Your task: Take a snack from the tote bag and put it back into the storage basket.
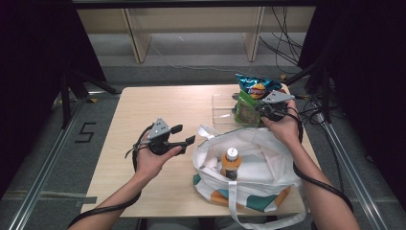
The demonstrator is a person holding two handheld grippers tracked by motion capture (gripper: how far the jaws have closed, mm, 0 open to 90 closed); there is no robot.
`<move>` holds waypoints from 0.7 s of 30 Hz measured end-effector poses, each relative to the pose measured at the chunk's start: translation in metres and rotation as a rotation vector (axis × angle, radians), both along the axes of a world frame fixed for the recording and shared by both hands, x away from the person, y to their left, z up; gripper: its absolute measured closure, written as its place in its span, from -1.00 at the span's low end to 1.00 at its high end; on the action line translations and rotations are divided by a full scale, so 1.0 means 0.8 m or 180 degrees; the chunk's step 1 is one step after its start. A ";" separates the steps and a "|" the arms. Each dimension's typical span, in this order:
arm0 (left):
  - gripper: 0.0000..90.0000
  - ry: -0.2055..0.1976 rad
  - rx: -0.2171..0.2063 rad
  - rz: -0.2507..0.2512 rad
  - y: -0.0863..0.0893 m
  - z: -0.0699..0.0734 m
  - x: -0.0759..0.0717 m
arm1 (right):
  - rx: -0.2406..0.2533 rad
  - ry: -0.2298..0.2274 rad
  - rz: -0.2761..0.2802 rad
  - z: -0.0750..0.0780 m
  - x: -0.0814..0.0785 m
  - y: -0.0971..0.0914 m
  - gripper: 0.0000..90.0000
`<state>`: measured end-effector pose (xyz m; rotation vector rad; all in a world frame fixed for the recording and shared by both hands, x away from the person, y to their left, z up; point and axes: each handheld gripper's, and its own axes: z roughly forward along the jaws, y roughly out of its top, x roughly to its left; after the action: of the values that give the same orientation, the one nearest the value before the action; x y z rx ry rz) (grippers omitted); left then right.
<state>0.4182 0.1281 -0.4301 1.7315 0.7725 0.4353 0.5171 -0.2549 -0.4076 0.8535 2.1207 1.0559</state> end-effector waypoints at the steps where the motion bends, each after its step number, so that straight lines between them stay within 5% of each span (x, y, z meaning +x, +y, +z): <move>1: -0.30 0.0000 0.0000 0.0000 0.000 0.000 0.000 | -0.0015 -0.0007 -0.0002 0.000 0.000 0.000 0.86; 14: -0.30 0.0001 0.0001 -0.0002 0.000 0.000 0.000 | -0.0064 -0.0154 -0.0070 0.001 -0.005 -0.005 0.78; 20: -0.30 0.0004 -0.0001 -0.0006 -0.001 0.000 0.000 | -0.0032 -0.0092 -0.0047 0.001 -0.007 -0.007 0.74; 21: -0.30 0.0000 0.0001 -0.0008 -0.001 0.000 0.000 | -0.0054 -0.0187 -0.0091 0.001 -0.008 -0.007 0.74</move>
<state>0.4182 0.1277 -0.4302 1.7325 0.7704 0.4337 0.5110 -0.2608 -0.4065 0.8322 2.0600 1.0346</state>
